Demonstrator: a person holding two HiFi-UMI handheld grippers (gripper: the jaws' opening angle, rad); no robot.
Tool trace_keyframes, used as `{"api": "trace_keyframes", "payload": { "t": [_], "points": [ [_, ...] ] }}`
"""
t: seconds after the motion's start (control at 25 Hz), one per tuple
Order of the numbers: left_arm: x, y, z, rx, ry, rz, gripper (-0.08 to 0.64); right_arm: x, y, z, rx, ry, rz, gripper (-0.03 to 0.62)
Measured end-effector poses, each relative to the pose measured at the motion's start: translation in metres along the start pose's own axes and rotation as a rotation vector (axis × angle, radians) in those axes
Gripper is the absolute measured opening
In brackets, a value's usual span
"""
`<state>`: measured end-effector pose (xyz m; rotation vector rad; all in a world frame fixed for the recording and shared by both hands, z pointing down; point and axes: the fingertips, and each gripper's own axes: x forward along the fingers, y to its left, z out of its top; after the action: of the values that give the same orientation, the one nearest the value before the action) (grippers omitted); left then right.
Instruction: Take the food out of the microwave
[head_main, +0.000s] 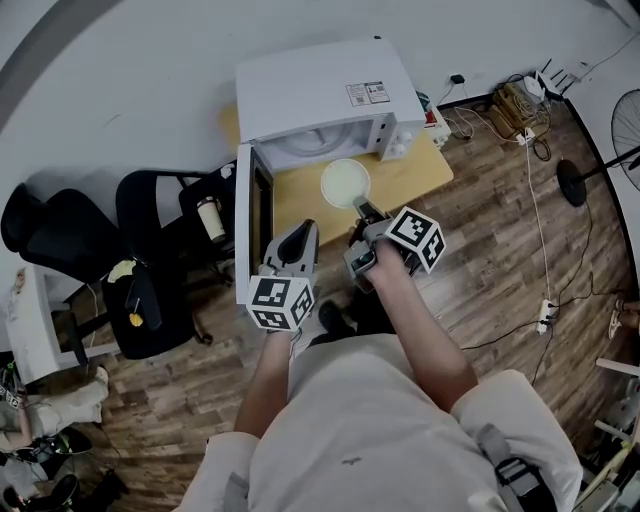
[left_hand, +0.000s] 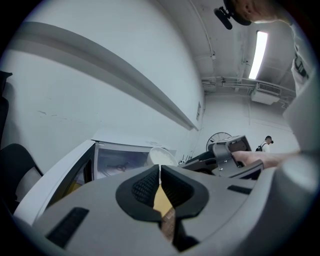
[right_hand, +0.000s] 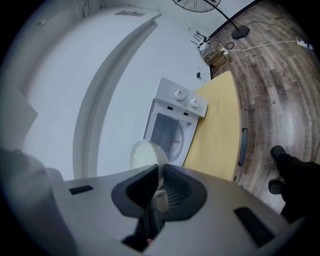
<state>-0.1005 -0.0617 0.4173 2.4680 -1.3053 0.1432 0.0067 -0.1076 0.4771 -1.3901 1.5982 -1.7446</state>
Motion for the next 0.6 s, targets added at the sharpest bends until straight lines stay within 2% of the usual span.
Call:
{"api": "trace_keyframes", "payload": {
  "t": [0.6],
  "points": [
    [0.0030,-0.0064,0.0042,0.013,-0.008,-0.022,0.014,-0.0028,-0.0035,0.0014,0.002,-0.007,-0.009,0.028]
  ]
}}
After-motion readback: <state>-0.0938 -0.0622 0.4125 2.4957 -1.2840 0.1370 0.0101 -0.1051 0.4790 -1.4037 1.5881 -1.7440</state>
